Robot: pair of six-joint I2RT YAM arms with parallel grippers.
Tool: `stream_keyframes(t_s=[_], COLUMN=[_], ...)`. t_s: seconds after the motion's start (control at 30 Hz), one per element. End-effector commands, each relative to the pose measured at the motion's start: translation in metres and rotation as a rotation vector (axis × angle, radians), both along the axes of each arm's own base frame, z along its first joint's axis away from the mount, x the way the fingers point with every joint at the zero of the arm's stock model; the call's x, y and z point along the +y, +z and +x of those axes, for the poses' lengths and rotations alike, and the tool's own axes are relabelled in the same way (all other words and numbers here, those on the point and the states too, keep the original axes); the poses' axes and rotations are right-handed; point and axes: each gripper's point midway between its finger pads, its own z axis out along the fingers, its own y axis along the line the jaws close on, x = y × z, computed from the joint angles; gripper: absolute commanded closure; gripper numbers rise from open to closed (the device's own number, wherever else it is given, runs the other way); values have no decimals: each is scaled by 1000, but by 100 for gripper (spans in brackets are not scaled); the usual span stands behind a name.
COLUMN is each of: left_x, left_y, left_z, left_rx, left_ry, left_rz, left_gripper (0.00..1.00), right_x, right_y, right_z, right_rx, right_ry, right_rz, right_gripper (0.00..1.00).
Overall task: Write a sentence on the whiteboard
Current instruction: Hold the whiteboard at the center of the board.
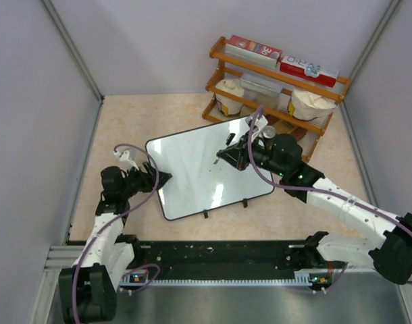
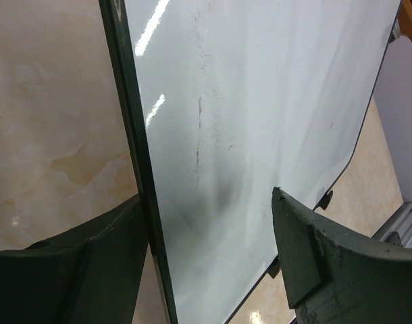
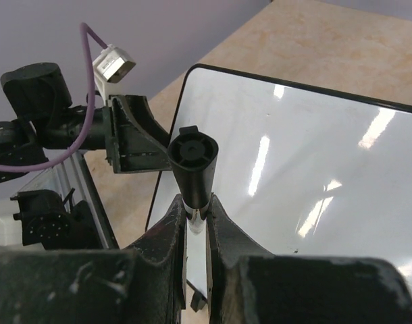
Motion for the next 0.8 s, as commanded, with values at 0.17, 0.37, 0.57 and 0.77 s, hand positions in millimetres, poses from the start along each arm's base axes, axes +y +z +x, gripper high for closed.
stream_keyframes(t_s=[0.17,0.37,0.57,0.77], left_x=[6,8,12,11], left_y=[15,15,11,10], left_z=[19,16,14,12], left_rx=[-137,-188,-206,-205], left_ry=[17,25,52,50], left_rz=[38,64,79,72], left_gripper=[29,41,54,60], right_x=[27,41,54,66], right_y=[44,54,51,49], right_z=[10,26,52,62], right_rx=[-112,-154,-204,-339], right_ry=[105,101,45,-84], right_rz=[103,147,162,146], right_gripper=[100,100,100,100])
